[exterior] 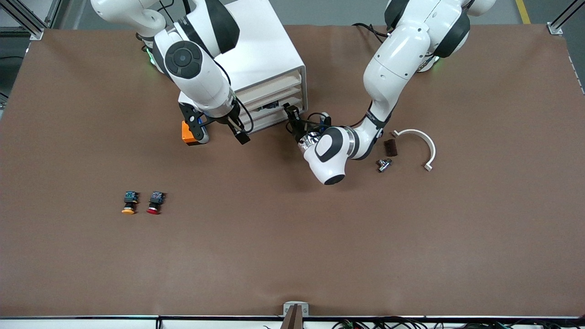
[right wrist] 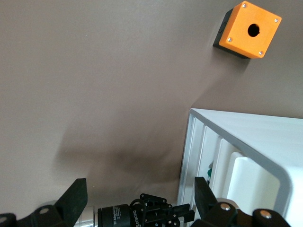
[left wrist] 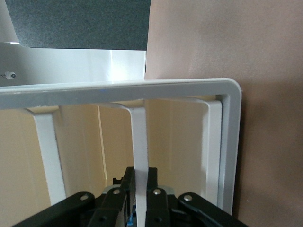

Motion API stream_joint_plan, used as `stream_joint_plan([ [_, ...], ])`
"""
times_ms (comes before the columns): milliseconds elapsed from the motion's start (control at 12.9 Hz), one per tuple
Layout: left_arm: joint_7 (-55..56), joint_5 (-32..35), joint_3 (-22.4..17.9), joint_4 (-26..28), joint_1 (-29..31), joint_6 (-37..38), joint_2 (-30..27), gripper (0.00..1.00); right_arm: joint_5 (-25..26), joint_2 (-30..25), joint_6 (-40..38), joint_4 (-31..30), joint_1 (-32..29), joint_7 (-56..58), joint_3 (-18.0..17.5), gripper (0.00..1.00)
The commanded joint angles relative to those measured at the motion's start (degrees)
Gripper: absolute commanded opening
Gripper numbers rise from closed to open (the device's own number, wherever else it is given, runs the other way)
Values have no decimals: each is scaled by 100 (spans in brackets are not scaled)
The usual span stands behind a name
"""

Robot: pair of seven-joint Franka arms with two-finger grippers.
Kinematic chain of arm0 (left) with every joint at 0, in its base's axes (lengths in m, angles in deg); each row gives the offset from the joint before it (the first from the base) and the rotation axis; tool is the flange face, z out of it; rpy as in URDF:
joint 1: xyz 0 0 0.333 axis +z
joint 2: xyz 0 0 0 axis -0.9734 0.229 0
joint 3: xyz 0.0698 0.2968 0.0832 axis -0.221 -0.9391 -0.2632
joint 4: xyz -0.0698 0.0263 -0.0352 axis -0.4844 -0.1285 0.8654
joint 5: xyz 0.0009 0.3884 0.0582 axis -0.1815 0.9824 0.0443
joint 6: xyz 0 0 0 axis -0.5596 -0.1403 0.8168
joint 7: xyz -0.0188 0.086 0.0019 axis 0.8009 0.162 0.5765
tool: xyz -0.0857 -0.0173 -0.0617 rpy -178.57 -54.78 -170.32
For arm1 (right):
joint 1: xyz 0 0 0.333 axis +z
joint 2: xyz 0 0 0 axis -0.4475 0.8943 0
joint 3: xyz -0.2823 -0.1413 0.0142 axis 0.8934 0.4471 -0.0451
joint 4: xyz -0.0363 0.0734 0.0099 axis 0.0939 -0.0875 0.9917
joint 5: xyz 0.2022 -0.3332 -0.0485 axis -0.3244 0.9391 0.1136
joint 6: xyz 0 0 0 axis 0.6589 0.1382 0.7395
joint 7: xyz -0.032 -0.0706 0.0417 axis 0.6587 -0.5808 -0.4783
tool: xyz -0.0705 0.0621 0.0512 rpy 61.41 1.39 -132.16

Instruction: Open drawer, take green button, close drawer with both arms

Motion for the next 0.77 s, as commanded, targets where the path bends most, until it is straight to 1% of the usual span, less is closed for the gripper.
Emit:
stream_joint_plan([
  [0, 32, -175, -48, -98, 9, -32, 101, 1, -33, 139, 221, -3, 205, -298, 56, 100],
  [155, 14, -175, -74, -142, 323, -15, 49, 1, -25, 245, 537, -133, 407, -466, 56, 100],
  [232, 5, -175, -74, -316, 613, -15, 66, 1, -7, 246, 695, -265, 478, -501, 56, 100],
  [387, -231, -175, -83, -554, 861, -15, 84, 1, 2, 263, 1003, -494, 575, -502, 56, 100],
  [464, -423, -175, -83, -590, 957, -41, 92, 4, 11, 341, 1030, -495, 601, -554, 56, 100],
  [541, -704, -175, -83, -590, 993, -50, 101, 10, 37, 429, 1074, -486, 671, -650, 64, 100],
  [619, -898, -175, -83, -590, 993, -50, 101, 35, 37, 561, 1318, -477, 724, -816, 65, 100],
  [696, -978, -175, -83, -582, 993, -50, 92, 80, 46, 701, 1538, -477, 812, -1018, 65, 100],
])
